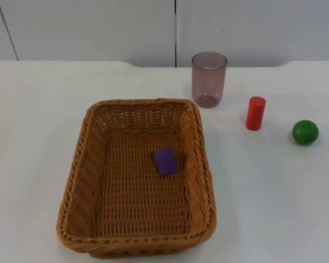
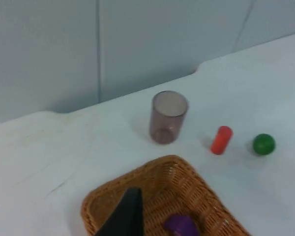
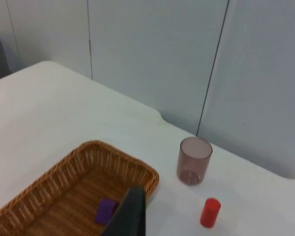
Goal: Pick up the basket with the left hand and place the triangular block into the basket with the right hand.
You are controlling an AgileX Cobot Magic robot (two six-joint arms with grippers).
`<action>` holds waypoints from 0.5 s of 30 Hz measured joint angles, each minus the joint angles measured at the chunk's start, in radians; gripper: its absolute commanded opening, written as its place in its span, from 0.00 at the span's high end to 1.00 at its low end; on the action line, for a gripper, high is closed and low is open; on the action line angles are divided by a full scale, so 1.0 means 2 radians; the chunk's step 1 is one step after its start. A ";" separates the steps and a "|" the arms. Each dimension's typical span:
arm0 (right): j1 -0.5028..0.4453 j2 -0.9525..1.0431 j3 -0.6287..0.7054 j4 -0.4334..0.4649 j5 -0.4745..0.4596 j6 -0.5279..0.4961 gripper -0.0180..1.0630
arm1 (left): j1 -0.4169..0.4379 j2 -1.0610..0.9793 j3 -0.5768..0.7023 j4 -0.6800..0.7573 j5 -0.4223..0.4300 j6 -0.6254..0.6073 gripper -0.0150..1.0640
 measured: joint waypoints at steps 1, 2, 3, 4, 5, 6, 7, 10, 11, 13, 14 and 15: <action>0.000 -0.007 0.015 0.000 -0.002 0.000 0.16 | -0.001 -0.020 0.014 0.000 -0.001 0.000 0.01; 0.000 -0.016 0.027 0.000 -0.006 0.000 0.16 | -0.003 -0.040 0.030 0.000 -0.002 -0.003 0.01; 0.000 -0.026 0.041 0.000 -0.007 0.000 0.16 | -0.003 -0.060 0.047 0.000 -0.005 -0.005 0.01; 0.000 -0.026 0.041 0.000 -0.007 0.000 0.16 | -0.003 -0.060 0.047 0.000 -0.005 -0.005 0.01; 0.000 -0.035 0.052 0.000 -0.007 0.000 0.16 | -0.003 -0.077 0.062 0.000 -0.007 -0.005 0.01; 0.000 -0.051 0.069 0.001 -0.007 0.000 0.16 | -0.003 -0.102 0.085 0.002 -0.009 -0.007 0.01; 0.000 -0.057 0.078 0.001 -0.007 0.000 0.16 | -0.003 -0.120 0.096 0.002 -0.010 -0.008 0.01; 0.000 -0.084 0.099 0.002 -0.008 0.005 0.16 | -0.003 -0.161 0.122 0.006 -0.010 -0.010 0.01; 0.000 -0.097 0.110 0.002 -0.008 0.008 0.16 | -0.003 -0.194 0.138 0.009 -0.012 -0.012 0.01; 0.000 -0.128 0.128 0.004 -0.008 0.011 0.16 | -0.003 -0.223 0.150 0.013 -0.012 -0.016 0.01; 0.000 -0.144 0.138 0.008 -0.008 0.012 0.16 | -0.003 -0.245 0.157 0.017 -0.012 -0.020 0.01; 0.000 -0.144 0.138 0.008 -0.008 0.012 0.16 | -0.003 -0.245 0.157 0.017 -0.012 -0.020 0.01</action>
